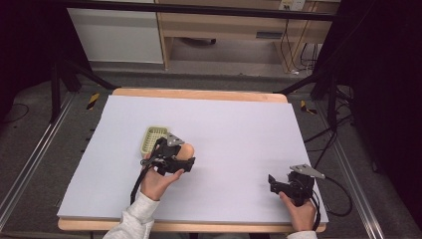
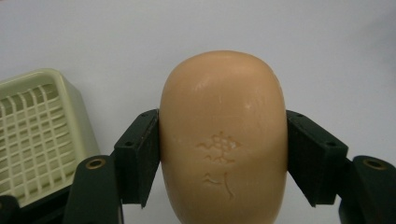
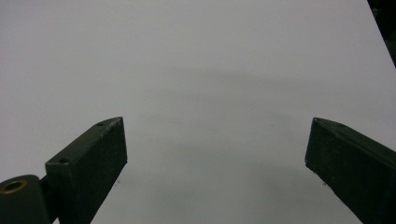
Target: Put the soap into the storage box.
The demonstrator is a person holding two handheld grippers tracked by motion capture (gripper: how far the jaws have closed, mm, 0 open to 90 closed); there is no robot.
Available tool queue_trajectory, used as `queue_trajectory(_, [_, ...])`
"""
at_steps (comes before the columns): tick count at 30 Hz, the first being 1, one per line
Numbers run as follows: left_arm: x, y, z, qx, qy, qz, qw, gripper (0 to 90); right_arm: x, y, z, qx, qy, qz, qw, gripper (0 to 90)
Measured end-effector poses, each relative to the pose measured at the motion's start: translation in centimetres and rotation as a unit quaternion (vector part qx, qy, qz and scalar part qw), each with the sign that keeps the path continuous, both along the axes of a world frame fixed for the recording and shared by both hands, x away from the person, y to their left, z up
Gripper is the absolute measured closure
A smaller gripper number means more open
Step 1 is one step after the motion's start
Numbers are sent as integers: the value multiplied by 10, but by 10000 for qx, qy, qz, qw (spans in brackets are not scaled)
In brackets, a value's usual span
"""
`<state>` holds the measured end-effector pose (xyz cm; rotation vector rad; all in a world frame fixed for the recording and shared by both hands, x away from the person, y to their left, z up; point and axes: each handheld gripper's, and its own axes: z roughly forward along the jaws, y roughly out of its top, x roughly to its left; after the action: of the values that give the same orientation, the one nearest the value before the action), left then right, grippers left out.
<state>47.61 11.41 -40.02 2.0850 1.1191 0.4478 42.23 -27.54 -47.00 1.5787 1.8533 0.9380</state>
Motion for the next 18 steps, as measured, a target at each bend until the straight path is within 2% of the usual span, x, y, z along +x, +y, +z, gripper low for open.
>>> queue_trajectory(4, [1, 7, 4, 38, -29, 75, 10000, 322, 0, 0, 0, -1, -4, 2, 10000, 58])
queue_trajectory(18, [6, 32, 12, -142, -122, 423, 9989, 323, -1, -1, 1, -1, -20, -6, 10000, 58])
